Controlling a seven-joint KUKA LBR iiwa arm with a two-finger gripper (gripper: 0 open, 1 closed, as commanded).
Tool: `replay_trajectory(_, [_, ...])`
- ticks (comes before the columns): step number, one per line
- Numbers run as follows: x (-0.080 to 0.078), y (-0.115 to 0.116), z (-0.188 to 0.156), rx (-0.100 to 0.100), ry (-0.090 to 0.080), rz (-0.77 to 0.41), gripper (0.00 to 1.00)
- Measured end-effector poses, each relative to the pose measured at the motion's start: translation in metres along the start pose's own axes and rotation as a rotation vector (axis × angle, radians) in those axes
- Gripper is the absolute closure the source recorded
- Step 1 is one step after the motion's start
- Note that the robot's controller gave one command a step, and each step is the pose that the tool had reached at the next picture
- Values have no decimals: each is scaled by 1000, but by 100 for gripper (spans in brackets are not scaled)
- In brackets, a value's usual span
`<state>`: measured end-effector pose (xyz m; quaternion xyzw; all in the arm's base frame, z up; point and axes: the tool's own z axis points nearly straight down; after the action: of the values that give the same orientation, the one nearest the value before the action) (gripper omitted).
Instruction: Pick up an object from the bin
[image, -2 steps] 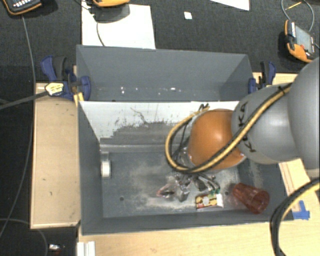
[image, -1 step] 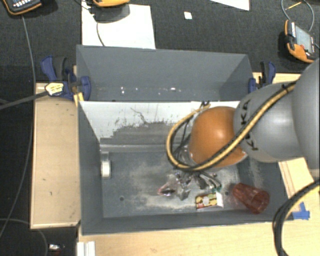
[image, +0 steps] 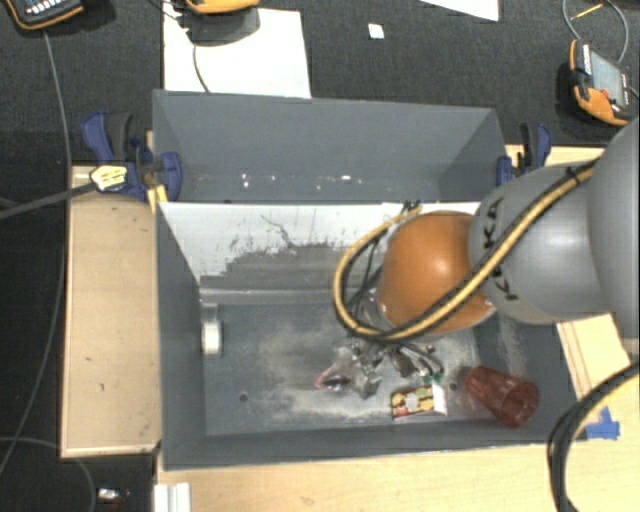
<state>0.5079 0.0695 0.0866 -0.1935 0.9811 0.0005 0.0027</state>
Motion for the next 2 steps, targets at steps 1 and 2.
replay_trajectory(1, [2, 1, -34, -2, 7, 2, 100])
replay_trajectory(2, [0, 0, -54, -1, 3, 6, 100])
